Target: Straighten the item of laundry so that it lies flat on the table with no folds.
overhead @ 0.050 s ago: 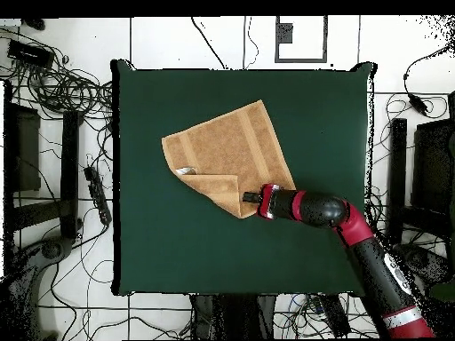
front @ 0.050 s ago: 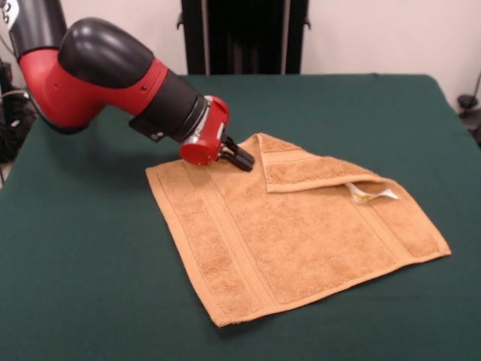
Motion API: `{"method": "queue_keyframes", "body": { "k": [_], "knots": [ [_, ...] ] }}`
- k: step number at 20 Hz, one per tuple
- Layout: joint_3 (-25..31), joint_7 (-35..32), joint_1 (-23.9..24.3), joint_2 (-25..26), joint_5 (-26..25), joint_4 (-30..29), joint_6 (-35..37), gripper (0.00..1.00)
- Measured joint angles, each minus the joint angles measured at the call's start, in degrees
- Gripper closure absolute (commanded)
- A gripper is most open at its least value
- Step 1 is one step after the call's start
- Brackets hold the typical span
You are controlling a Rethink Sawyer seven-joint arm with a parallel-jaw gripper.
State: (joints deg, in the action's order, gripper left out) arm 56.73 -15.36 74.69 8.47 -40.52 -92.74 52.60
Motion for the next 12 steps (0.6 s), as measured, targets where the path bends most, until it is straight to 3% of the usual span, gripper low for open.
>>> {"method": "queue_keyframes", "body": {
  "k": [12],
  "knots": [
    [-0.3,0.0,1.7,3.4,2.3,1.2,0.3,1.00]
  ]
}}
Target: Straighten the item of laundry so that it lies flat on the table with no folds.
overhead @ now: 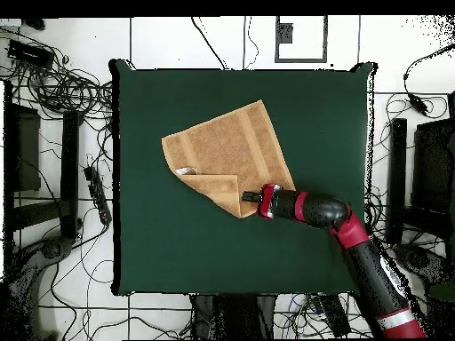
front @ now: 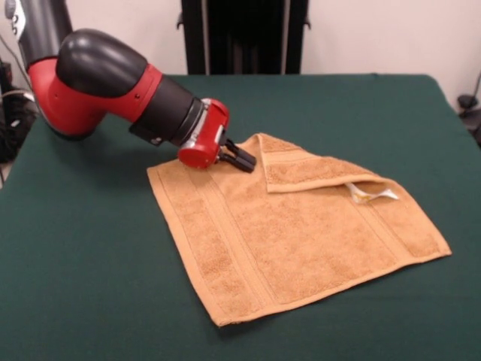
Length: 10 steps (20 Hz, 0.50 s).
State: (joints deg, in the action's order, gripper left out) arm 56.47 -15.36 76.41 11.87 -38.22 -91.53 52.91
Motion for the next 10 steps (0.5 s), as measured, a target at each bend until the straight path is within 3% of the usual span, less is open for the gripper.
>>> {"method": "queue_keyframes", "body": {
  "k": [10],
  "knots": [
    [0.0,0.2,1.5,3.1,1.3,0.8,0.1,1.00]
  ]
}}
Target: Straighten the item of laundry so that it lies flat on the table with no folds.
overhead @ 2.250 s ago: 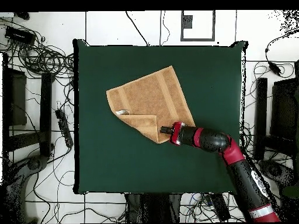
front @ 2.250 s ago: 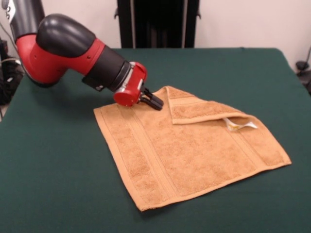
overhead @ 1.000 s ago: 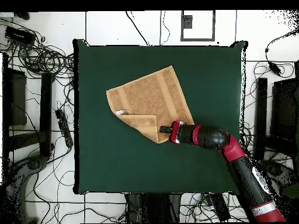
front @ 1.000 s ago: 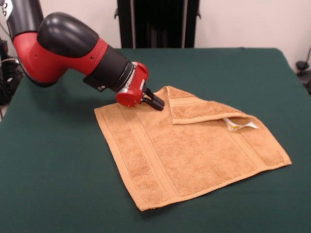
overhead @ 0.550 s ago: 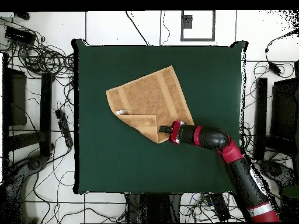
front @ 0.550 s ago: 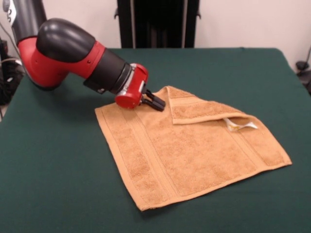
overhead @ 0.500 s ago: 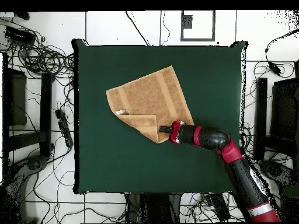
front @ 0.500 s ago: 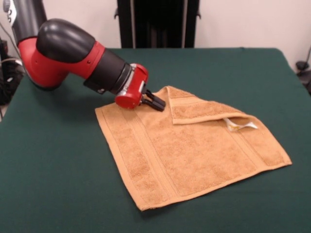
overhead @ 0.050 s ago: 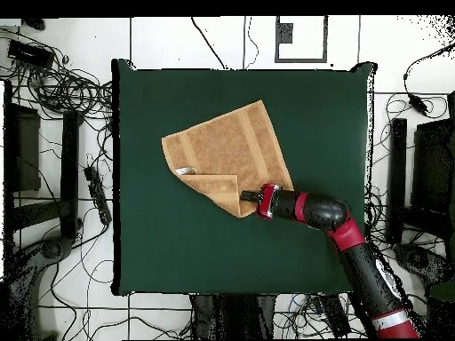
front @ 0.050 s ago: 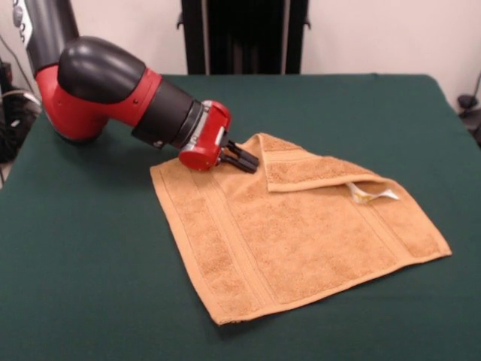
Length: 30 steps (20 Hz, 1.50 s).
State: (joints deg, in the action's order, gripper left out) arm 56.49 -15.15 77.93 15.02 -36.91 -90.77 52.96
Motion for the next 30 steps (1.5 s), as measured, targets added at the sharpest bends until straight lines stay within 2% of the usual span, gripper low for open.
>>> {"method": "queue_keyframes", "body": {
  "k": [6,13,23,30],
  "knots": [
    [0.0,1.6,0.7,1.9,0.6,0.4,0.0,1.00],
    [0.0,1.8,0.0,1.1,0.5,0.5,0.0,1.00],
    [-0.1,1.8,-3.9,-4.0,-1.0,-0.1,0.1,1.00],
    [0.1,1.9,-2.2,-2.0,-1.0,-0.1,-0.2,1.00]
  ]
}}
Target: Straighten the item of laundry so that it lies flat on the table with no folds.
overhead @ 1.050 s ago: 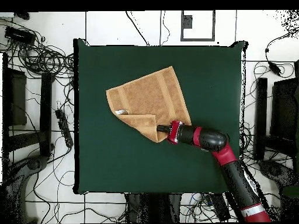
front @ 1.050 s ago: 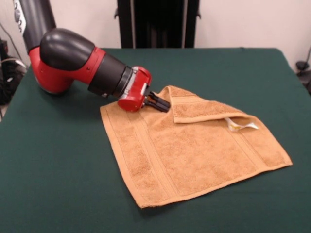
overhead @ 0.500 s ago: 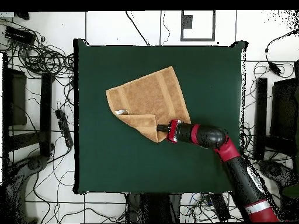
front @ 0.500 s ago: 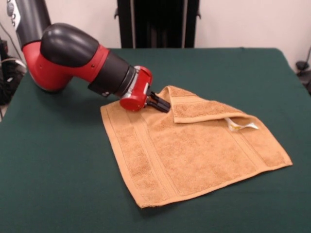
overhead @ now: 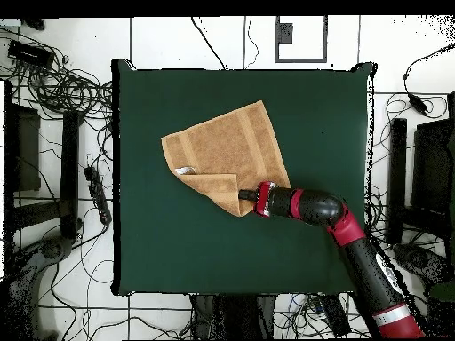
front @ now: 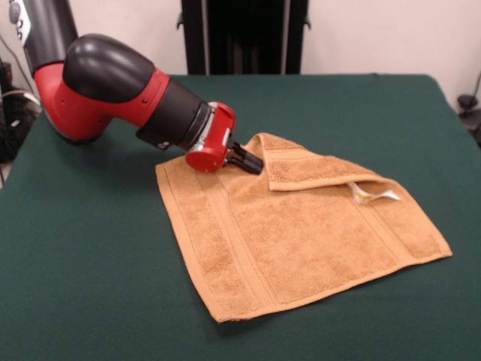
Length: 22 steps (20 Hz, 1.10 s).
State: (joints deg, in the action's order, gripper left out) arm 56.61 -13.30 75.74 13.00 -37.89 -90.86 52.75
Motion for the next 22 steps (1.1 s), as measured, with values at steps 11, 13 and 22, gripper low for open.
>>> {"method": "queue_keyframes", "body": {
  "k": [11,13,22],
  "knots": [
    [1.0,6.0,5.2,5.8,-1.2,-0.4,-0.8,1.00],
    [1.1,7.3,5.2,5.8,-1.7,-0.5,-1.0,1.00],
    [0.4,9.5,6.2,5.9,-2.8,-2.4,-4.8,1.00]
  ]
}}
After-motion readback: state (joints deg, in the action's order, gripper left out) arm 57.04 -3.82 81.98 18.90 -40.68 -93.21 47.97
